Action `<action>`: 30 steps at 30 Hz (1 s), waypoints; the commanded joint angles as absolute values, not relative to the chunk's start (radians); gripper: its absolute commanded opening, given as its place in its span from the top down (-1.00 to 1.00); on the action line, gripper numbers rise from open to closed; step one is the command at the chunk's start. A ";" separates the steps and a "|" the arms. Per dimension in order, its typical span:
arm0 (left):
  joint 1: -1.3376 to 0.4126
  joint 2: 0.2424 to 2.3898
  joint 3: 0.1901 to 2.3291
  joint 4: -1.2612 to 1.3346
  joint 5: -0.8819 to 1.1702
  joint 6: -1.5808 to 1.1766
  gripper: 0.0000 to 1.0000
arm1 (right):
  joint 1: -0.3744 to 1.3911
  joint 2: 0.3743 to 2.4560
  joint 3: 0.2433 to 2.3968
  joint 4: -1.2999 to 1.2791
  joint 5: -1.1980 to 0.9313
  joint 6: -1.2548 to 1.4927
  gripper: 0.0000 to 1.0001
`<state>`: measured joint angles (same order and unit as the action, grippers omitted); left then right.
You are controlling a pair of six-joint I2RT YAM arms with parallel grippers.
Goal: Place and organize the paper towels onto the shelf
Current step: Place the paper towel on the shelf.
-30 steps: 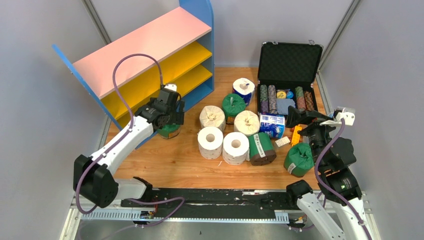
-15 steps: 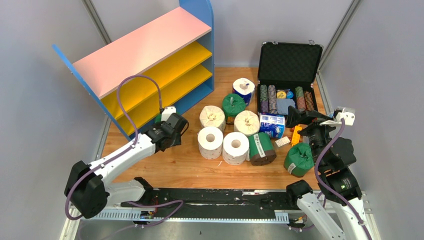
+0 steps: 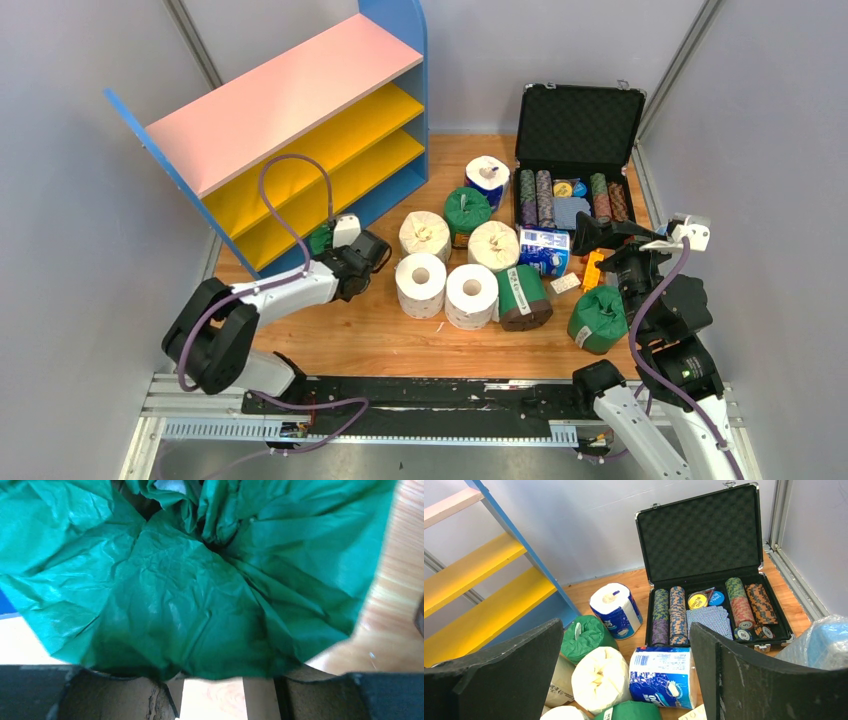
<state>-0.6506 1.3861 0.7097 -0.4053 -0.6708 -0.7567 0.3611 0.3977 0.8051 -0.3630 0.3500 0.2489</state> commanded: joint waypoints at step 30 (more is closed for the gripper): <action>-0.455 1.510 0.800 -0.068 -0.679 -0.658 -0.21 | 0.357 0.419 0.810 -0.371 0.370 0.235 -1.00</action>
